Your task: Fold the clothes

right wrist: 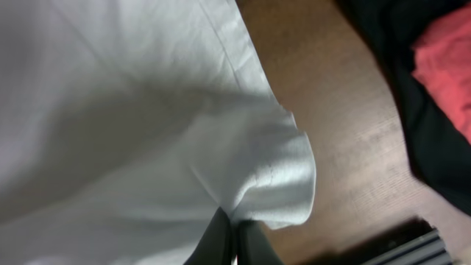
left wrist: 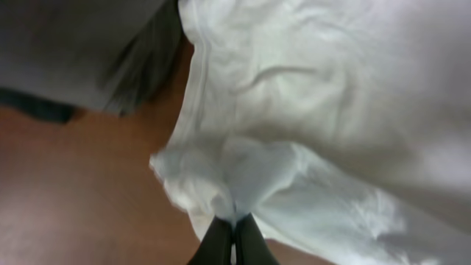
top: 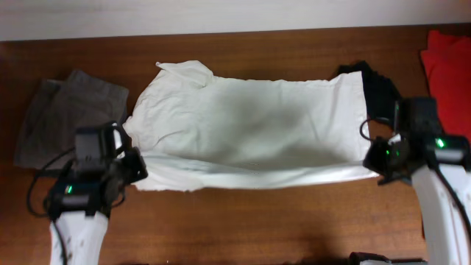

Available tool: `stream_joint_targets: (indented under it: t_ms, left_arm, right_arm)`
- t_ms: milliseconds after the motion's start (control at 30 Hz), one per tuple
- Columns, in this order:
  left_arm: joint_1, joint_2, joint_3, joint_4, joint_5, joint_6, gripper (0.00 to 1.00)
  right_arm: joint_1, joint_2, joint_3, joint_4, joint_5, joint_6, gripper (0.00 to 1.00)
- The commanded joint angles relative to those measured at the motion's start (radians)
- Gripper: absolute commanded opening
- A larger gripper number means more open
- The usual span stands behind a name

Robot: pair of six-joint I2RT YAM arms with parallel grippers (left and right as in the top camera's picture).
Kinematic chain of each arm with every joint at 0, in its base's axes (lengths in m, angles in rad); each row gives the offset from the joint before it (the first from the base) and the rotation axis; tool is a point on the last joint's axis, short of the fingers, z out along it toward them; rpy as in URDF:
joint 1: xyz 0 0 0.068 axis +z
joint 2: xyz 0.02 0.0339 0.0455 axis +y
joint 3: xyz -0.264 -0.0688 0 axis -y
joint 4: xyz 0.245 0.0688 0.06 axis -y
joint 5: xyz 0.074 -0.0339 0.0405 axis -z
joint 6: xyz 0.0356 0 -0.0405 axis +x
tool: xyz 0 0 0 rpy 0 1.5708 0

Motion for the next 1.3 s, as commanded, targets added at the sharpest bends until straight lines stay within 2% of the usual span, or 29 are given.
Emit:
stream_joint_targets:
  t_ms: [0,267,500,800,1100,1133,1167,1200,1267]
  left_arm:
    - [0.004,0.109,-0.015,0.083,-0.015,-0.014,0.00]
    - [0.004,0.357,-0.015,0.344,0.023,-0.014,0.00]
    - [0.004,0.484,-0.015,0.475,0.022,-0.014,0.01]
    - [0.004,0.539,-0.015,0.594,0.022,-0.014,0.01]
    - [0.000,0.543,-0.015,0.640,0.023,-0.014,0.01]
    - [0.000,0.543,-0.015,0.640,0.023,-0.014,0.04]
    - [0.000,0.543,-0.015,0.640,0.023,-0.014,0.15]
    - [0.000,0.543,-0.015,0.639,0.023,-0.014,0.31]
    - [0.000,0.543,-0.015,0.627,0.023,-0.014,0.49]
  right_arm:
    - [-0.005,0.100,-0.005,0.049,0.034,-0.014,0.04]
    - [-0.006,0.326,-0.005,0.233,0.035,-0.049,0.04]
    - [-0.005,0.398,-0.005,0.368,0.035,-0.049,0.05]
    - [-0.005,0.406,-0.005,0.451,0.034,-0.048,0.09]
    - [-0.005,0.406,-0.005,0.482,0.034,-0.048,0.13]
    - [-0.005,0.406,-0.005,0.487,0.033,-0.048,0.16]
    - [-0.004,0.406,-0.005,0.490,0.034,-0.048,0.21]
    - [-0.004,0.406,-0.005,0.494,0.033,-0.048,0.33]
    - [-0.004,0.406,-0.005,0.495,0.034,-0.050,0.47]
